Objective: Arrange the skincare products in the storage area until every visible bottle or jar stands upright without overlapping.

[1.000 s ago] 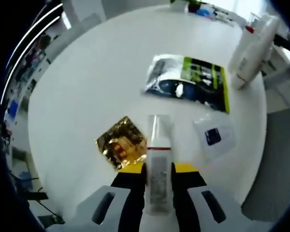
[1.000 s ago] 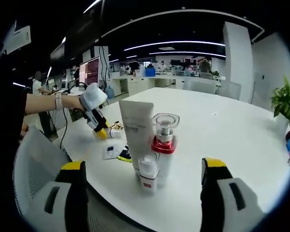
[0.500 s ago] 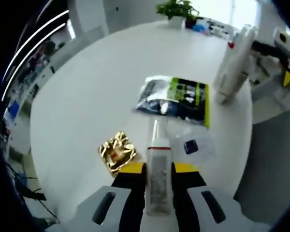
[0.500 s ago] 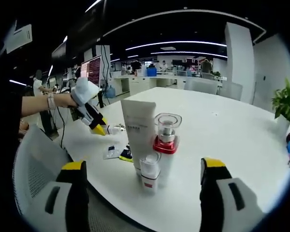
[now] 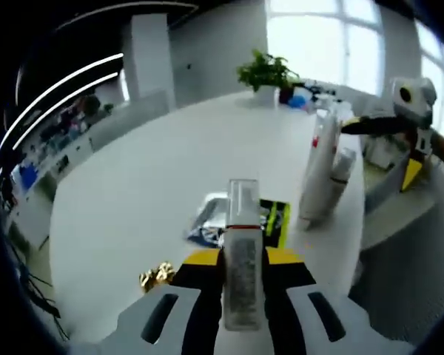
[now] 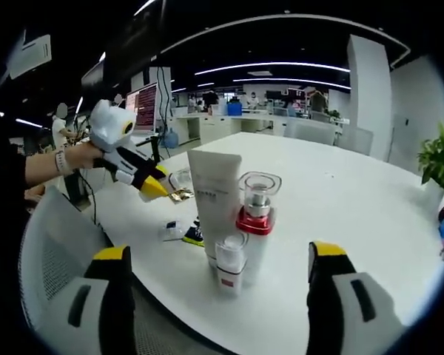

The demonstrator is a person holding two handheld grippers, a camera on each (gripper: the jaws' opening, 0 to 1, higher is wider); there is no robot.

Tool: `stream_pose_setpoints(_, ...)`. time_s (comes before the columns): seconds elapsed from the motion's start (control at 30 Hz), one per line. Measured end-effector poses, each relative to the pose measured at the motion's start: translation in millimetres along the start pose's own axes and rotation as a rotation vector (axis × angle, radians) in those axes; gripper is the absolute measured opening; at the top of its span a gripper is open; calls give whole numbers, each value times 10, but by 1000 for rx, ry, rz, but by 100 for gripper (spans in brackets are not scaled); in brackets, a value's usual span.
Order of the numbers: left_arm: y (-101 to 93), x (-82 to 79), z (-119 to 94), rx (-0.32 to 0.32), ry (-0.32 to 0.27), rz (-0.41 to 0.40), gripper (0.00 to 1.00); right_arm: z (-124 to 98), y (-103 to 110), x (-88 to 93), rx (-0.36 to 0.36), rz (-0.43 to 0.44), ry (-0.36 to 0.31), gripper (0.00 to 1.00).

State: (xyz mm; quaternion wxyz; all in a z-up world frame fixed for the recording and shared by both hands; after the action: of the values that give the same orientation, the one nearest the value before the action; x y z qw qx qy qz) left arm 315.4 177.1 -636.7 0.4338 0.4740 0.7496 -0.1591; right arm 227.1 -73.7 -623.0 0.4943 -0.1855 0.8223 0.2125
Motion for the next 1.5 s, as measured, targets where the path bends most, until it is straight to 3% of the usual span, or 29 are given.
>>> stream_pose_setpoints(0.4, -284, -120, -137, -20, -130, -60, 16, -9, -20, -8, 7, 27, -9, 90)
stream_pose_setpoints(0.6, -354, -60, -79, 36, -197, -138, 16, -37, -83, -38, 1, 113, -41, 77)
stream_pose_setpoints(0.83, -449, -36, -49, 69, -187, -90, 16, -106, -35, -127, -9, 177, -103, 58)
stream_pose_setpoints(1.0, -487, -26, -34, 95, -182, -75, 16, -38, 195, -149, -108, 290, -99, 49)
stream_pose_setpoints(1.23, -530, -36, -28, 124, -177, -65, 16, 198, 441, -127, -161, 325, -22, 43)
stream_pose_setpoints(1.37, -534, -33, -31, 130, -174, -58, 16, 347, 511, -72, -178, 370, 2, 44)
stream_pose_setpoints(1.5, -549, -14, -17, 132, -152, -47, 16, 474, 536, -43, -198, 502, -12, 45)
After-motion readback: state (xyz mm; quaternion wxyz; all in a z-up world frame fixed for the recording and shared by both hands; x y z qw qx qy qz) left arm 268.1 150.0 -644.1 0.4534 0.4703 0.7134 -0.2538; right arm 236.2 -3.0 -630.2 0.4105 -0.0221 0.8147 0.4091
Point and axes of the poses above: the point that each gripper's makers call its tool centre point, and the gripper's own axes: z roughly forward along the fingers, y roughly to its left, x roughly out of its underside, the point moved 8 cm from there along -z, roughly backward along the fingers, and after that the axes turned 11 degrees about z, right-handed, at the moved point
